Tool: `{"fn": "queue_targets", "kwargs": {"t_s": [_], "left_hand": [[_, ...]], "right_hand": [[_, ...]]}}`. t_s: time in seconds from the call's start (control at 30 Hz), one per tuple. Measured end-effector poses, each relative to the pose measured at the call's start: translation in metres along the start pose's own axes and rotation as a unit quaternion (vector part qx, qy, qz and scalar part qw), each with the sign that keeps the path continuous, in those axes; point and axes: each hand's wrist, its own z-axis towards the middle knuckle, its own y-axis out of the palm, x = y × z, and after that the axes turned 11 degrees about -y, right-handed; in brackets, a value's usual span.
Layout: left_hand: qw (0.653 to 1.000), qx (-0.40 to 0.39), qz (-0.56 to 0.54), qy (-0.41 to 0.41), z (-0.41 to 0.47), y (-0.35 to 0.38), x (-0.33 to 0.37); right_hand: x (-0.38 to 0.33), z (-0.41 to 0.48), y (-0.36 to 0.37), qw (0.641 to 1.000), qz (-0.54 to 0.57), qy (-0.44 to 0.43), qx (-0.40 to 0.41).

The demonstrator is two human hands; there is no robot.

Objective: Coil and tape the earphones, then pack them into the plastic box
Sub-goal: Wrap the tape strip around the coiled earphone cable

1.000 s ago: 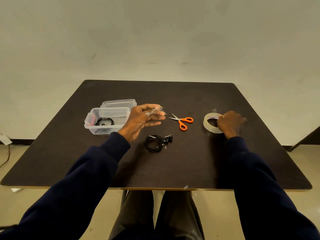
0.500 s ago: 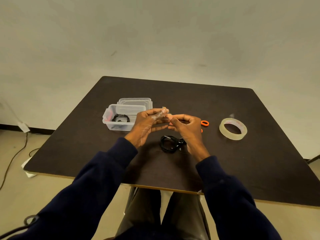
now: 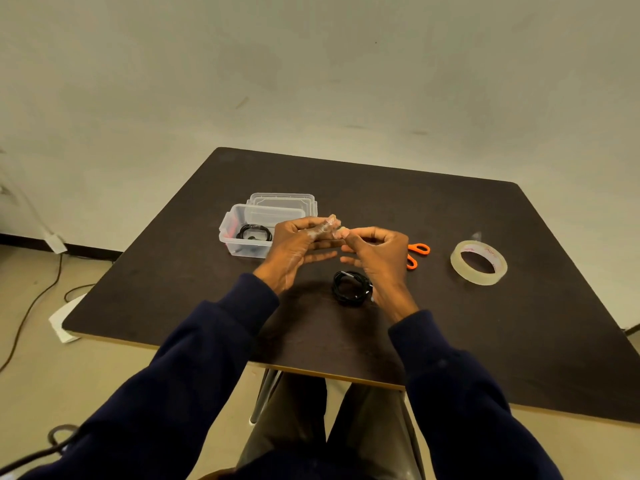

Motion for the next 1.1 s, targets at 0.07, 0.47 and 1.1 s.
{"fn": "queue_targets", "kwargs": {"t_s": [0.07,0.47,1.1], "left_hand": [[1.0,0.002,0.007,0.011,0.001,-0.002,0.0],[0.998,-0.058,0.016,-0.026,0.003,-0.012,-0.003],[0.975,-0.219,0.007,-0.043,0.015,-0.015,0.008]], "right_hand": [[0.001,-0.001,0.0,1.0,-0.002,-0.005,0.001],[0.0,0.002,-0.002,1.0,0.004,-0.012,0.001],[-0.024,0.015,-0.02,0.994,0.043,0.058,-0.082]]}}
